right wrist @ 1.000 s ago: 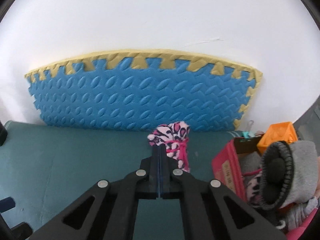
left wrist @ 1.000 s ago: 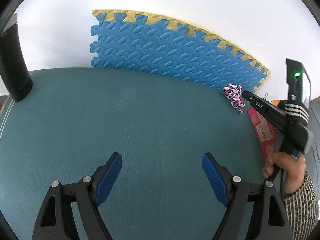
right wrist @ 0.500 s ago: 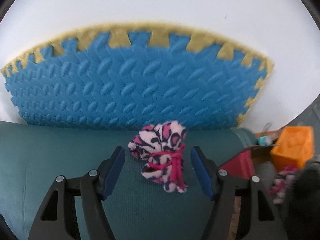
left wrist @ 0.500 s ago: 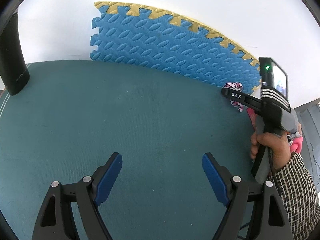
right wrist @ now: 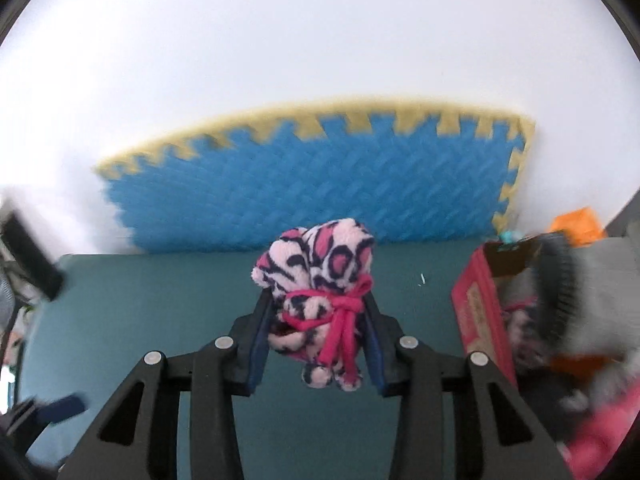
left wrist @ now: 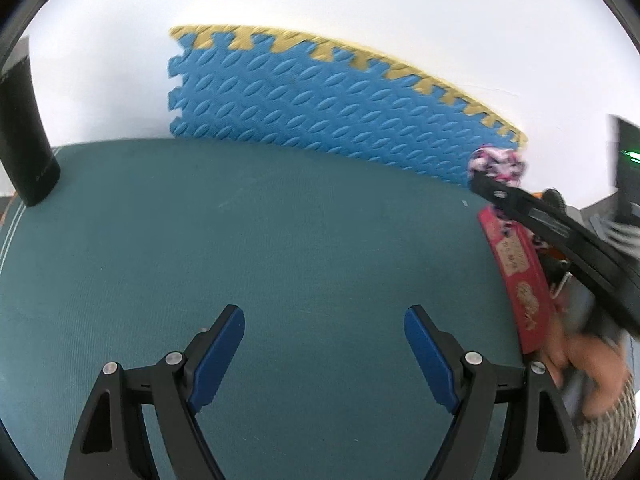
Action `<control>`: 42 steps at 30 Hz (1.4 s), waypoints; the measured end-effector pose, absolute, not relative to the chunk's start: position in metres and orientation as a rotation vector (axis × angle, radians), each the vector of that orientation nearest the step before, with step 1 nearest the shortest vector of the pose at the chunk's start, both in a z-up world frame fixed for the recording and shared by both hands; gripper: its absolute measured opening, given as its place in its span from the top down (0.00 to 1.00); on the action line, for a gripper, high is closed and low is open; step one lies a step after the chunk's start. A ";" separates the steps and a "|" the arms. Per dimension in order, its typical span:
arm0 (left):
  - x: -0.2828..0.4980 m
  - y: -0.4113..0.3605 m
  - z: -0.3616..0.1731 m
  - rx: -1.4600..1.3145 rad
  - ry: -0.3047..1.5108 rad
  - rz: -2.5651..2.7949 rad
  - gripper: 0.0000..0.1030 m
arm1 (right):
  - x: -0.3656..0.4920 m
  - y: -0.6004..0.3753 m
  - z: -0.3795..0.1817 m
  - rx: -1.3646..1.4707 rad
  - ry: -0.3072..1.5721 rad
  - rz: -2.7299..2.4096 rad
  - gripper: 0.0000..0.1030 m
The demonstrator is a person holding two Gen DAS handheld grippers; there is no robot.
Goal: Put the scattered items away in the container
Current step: 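Carry the leopard-print cloth into the red tin and open the right tool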
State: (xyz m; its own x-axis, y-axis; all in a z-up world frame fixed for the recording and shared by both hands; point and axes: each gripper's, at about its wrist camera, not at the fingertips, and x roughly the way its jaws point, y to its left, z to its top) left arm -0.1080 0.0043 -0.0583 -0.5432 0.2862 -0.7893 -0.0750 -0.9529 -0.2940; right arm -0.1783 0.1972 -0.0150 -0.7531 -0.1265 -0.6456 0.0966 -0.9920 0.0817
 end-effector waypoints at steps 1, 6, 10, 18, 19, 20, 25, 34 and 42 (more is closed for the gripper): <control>-0.105 0.008 -0.055 -1.366 -0.325 2.569 0.19 | -0.163 0.198 -0.004 1.006 -0.061 -2.837 0.58; -0.090 0.034 -0.038 -1.312 -0.281 2.545 0.19 | -0.097 0.255 0.036 0.890 -0.142 -2.949 0.58; -0.079 0.060 -0.031 -1.287 -0.226 2.511 0.19 | -0.057 0.318 0.047 0.900 -0.193 -3.092 0.57; -0.059 0.111 -0.022 -1.262 -0.106 2.452 0.19 | -0.038 0.395 0.036 1.053 -0.369 -3.133 0.57; -0.057 0.116 -0.021 -1.261 -0.088 2.447 0.19 | -0.041 0.397 0.031 1.061 -0.385 -3.114 0.57; -0.056 0.121 -0.021 -1.260 -0.071 2.443 0.19 | -0.045 0.397 0.026 1.066 -0.401 -3.093 0.57; -0.052 0.133 -0.023 -1.274 -0.020 2.436 0.19 | -0.059 0.392 0.003 1.093 -0.410 -3.014 0.57; -0.051 0.149 -0.028 -1.291 0.024 2.413 0.19 | -0.077 0.399 -0.029 1.174 -0.445 -2.931 0.56; -0.057 0.159 -0.031 -1.311 0.055 2.411 0.19 | -0.044 0.387 -0.002 1.043 -0.357 -3.009 0.22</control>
